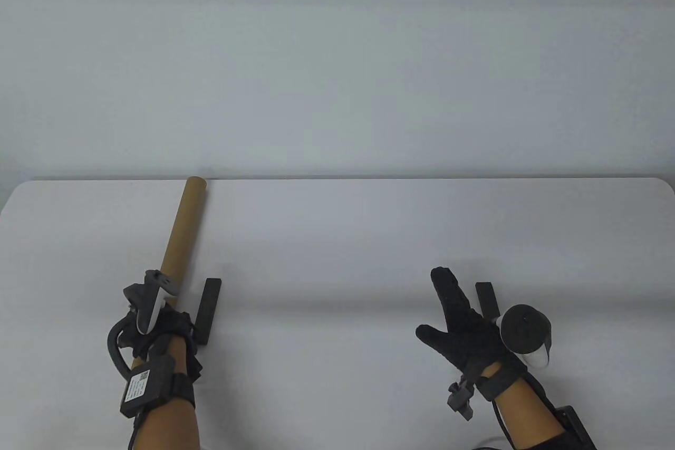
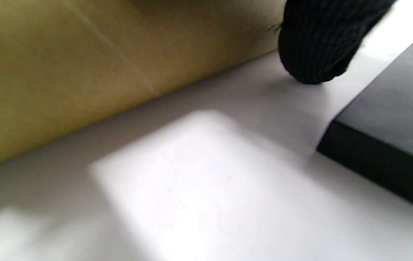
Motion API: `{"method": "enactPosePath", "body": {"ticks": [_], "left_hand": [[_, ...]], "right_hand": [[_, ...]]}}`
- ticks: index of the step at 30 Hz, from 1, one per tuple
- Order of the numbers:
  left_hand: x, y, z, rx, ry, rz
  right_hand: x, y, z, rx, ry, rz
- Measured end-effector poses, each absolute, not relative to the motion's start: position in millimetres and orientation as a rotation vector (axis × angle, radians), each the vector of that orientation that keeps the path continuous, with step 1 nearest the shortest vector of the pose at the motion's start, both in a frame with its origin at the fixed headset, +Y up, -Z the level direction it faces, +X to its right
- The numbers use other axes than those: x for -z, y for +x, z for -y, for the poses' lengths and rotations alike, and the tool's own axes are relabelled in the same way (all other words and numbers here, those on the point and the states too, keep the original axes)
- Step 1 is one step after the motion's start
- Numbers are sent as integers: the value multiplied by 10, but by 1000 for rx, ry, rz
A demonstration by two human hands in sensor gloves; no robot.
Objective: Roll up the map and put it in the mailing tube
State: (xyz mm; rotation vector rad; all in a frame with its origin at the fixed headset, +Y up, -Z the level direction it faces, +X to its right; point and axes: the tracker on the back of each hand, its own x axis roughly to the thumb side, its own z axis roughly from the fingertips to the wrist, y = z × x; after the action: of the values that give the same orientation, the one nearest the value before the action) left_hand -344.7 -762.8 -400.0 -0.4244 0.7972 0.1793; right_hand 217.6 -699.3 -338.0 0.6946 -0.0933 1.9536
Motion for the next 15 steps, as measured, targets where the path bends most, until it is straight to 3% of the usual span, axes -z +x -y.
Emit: {"method": "enactPosePath", "body": {"ticks": [7, 12, 15], "left_hand": [[3960, -3406, 7461, -202, -375, -761], [3943, -3105, 7013, -237, -237, -608], [3887, -2775, 6640, -277, -130, -425]], "right_hand": [[3380, 2196, 6981, -1945, 683, 108], [3379, 2207, 6977, -1940, 678, 120], [3377, 2207, 6967, -1936, 684, 128]]}}
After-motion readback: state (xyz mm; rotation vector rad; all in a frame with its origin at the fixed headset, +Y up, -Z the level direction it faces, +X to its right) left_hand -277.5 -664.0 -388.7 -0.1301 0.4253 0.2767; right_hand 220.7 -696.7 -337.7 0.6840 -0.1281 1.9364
